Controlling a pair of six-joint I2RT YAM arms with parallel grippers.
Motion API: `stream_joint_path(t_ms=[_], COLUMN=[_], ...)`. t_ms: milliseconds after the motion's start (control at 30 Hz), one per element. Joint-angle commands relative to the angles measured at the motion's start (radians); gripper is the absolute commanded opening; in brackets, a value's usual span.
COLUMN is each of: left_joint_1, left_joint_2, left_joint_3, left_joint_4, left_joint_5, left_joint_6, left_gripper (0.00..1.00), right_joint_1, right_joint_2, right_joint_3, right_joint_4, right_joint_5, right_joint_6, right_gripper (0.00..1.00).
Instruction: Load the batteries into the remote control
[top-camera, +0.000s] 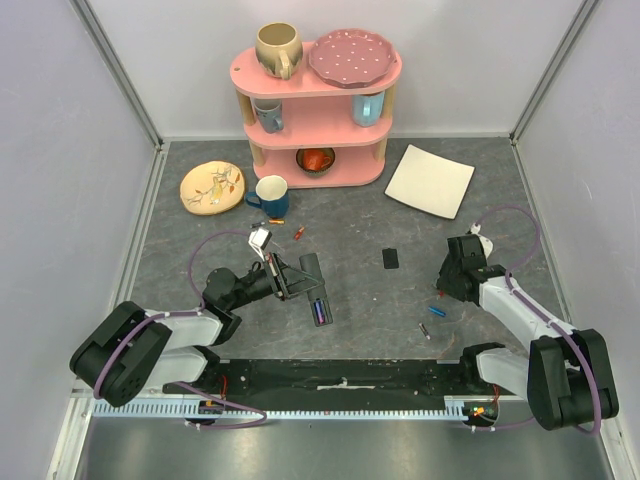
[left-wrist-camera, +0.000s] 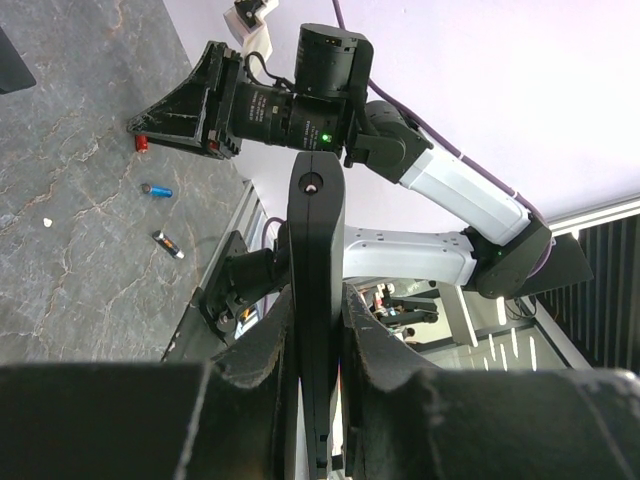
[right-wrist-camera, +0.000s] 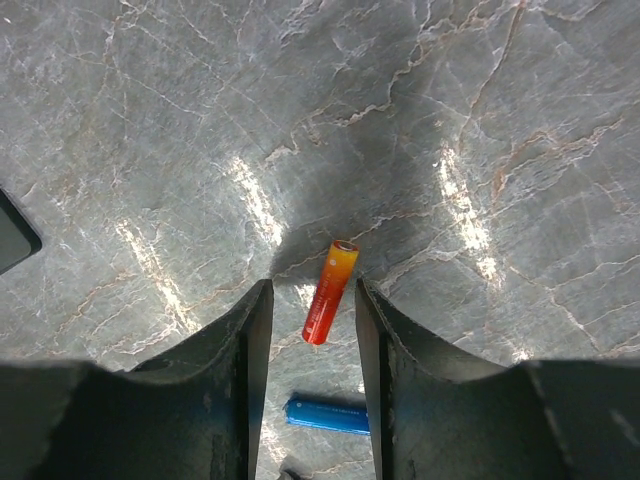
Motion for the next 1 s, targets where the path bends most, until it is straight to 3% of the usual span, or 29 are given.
stream_joint_path(t_ms=[0, 300, 667, 833, 967], left_joint_1=[0.003, 0.003, 0.003, 0.003, 0.003], left_joint_2=[0.001, -0.007, -0.018, -0.016, -0.010], left_joint_3=[-0.001, -0.007, -0.011, -0.008, -0.019], left_joint_4=[0.321, 0.320, 0.321, 0.320, 0.314], left_joint_5=[0.000, -0.003, -0.003, -0.003, -0.010], left_joint_6=[-0.028, -0.034, -0.036, -0.031, -0.020], left_gripper=[0.02, 0.02, 0.02, 0.02, 0.02], right_joint_1=[-0.009, -0.009, -0.007, 0.071, 0.215], right_joint_2=[0.012, 0.023, -0.044, -0.132, 0.010], right_joint_3=[-0.019, -0.036, 0.017, 0.132, 0.264], right_joint_4=[0.011, 0.023, -0.015, -0.024, -0.088], right_joint_5=[-0.027, -0.064, -0.136, -0.223, -0.177], right_joint_6=[0.013, 0.018, -0.089, -0.236, -0.361], right_gripper=[0.45, 0.33, 0.01, 0.00, 0.00])
